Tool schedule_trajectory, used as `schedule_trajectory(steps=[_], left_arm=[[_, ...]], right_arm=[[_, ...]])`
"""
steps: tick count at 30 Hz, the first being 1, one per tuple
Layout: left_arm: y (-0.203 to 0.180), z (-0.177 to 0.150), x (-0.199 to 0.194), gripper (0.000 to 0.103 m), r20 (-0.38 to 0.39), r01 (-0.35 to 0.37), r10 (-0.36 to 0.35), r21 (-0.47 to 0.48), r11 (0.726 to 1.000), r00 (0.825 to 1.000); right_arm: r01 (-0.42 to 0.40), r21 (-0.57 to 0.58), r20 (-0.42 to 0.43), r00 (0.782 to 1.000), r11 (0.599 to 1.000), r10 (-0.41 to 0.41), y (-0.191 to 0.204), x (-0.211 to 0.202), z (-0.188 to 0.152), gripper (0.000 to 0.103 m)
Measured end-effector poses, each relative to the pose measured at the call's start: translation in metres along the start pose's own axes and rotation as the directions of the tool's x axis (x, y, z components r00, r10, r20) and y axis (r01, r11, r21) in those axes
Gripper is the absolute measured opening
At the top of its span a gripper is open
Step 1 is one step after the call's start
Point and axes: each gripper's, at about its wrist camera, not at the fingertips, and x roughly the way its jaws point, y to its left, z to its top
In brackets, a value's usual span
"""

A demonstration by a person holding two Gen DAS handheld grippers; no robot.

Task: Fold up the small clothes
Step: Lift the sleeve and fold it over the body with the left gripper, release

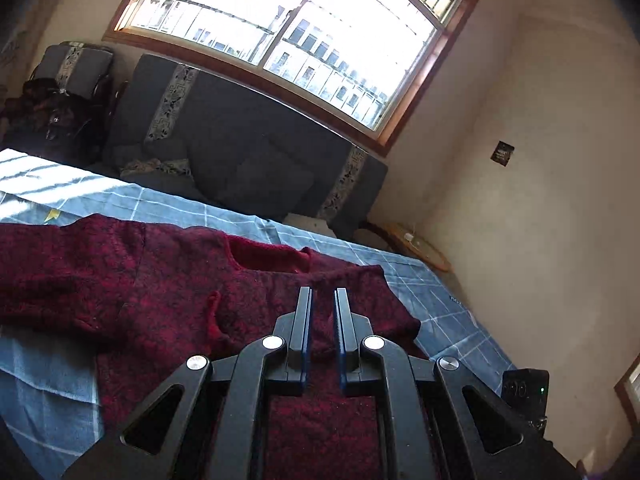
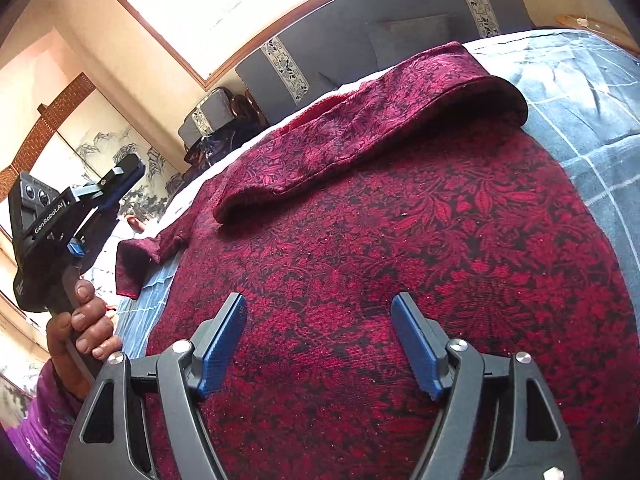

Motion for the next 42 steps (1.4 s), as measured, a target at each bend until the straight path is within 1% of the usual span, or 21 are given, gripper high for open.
schedule_trajectory(steps=[2,3,6,8,10,12,15,18,21,23,24,25,27,28,30,33,35,37,39,41,42], left_arm=[[0.035,0.011,-0.026,0.019,0.039,-0.028,0.033,-0.117,0.993,0.999],[0.055,0.016,-0.038,0.033,0.043,-0.048,0.057,-0.178,0.983,0.997],[0.112,0.025,-0.076,0.039,0.086,-0.088,0.125,-0.346,0.934,0.988],[0.140,0.031,-0.098,0.053,0.101,-0.149,0.207,-0.407,0.901,0.973],[0.167,0.033,-0.113,0.083,0.099,-0.186,0.263,-0.479,0.858,0.960],[0.196,0.030,-0.124,0.084,0.094,-0.195,0.301,-0.575,0.795,0.949],[0.242,0.017,-0.135,0.084,0.117,-0.117,0.292,-0.732,0.672,0.949],[0.275,0.008,-0.140,0.084,0.116,-0.120,0.355,-0.807,0.578,0.927],[0.297,0.004,-0.142,0.084,0.135,-0.137,0.424,-0.823,0.551,0.895],[0.304,0.002,-0.145,0.084,0.137,-0.185,0.495,-0.816,0.547,0.858],[0.304,0.000,-0.148,0.080,0.158,-0.186,0.517,-0.813,0.552,0.841],[0.303,0.001,-0.149,0.055,0.164,-0.204,0.533,-0.800,0.564,0.830],[0.294,0.011,-0.144,0.021,0.132,-0.282,0.544,-0.740,0.611,0.829],[0.282,0.018,-0.139,0.018,0.130,-0.318,0.548,-0.696,0.644,0.827],[0.242,0.038,-0.124,0.018,0.154,-0.359,0.530,-0.579,0.732,0.834],[0.155,0.072,-0.088,0.017,0.207,-0.355,0.430,-0.320,0.879,0.879],[0.088,0.083,-0.056,0.017,0.214,-0.317,0.333,-0.107,0.942,0.918],[0.036,0.075,-0.021,0.017,0.173,-0.251,0.242,0.029,0.968,0.955],[-0.004,0.055,0.015,0.017,0.132,-0.226,0.208,0.134,0.965,0.969],[-0.024,0.032,0.049,0.025,0.060,-0.144,0.134,0.194,0.970,0.989],[-0.031,0.020,0.064,0.039,0.011,-0.112,0.112,0.202,0.973,0.994]], right_arm=[[-0.011,0.007,0.003,1.000,1.000,0.011,-0.002,-0.001,0.000,0.074],[-0.016,0.010,0.006,1.000,1.000,0.016,-0.003,-0.002,0.000,0.075],[-0.020,0.012,0.018,1.000,1.000,0.020,-0.004,-0.004,0.001,0.078],[-0.017,0.009,0.023,1.000,1.000,0.017,-0.004,-0.005,0.000,0.079],[-0.012,0.006,0.026,1.000,1.000,0.012,-0.003,-0.005,0.000,0.080],[-0.008,0.003,0.029,1.000,1.000,0.008,-0.003,-0.005,0.000,0.081],[-0.004,0.003,0.026,1.000,1.000,0.004,-0.002,-0.004,0.000,0.081],[-0.004,0.003,0.026,1.000,1.000,0.004,-0.001,-0.004,0.000,0.081],[-0.006,0.003,0.024,1.000,1.000,0.006,-0.002,-0.003,0.001,0.082],[-0.005,0.002,0.025,1.000,1.000,0.005,-0.001,-0.001,0.001,0.083],[-0.005,0.001,0.025,1.000,1.000,0.005,-0.001,-0.001,0.001,0.083],[-0.005,0.001,0.025,1.000,1.000,0.005,-0.001,0.000,0.001,0.083],[-0.003,-0.001,0.027,1.000,1.000,0.003,-0.001,0.000,0.000,0.083],[-0.003,-0.002,0.028,1.000,1.000,0.003,0.000,0.000,0.000,0.083],[-0.002,-0.001,0.029,1.000,1.000,0.002,-0.001,0.000,0.000,0.083],[-0.002,0.006,0.028,1.000,1.000,0.002,-0.002,0.001,0.001,0.083],[0.000,0.012,0.032,0.999,1.000,-0.001,-0.004,0.001,0.001,0.083],[0.005,0.010,0.036,0.999,1.000,-0.005,-0.004,0.001,0.002,0.083],[0.009,0.006,0.037,0.999,1.000,-0.009,-0.004,0.000,0.002,0.084],[0.010,0.005,0.039,0.999,1.000,-0.010,-0.004,0.000,0.002,0.084],[0.009,0.006,0.040,0.999,1.000,-0.009,-0.005,-0.001,0.002,0.084]])
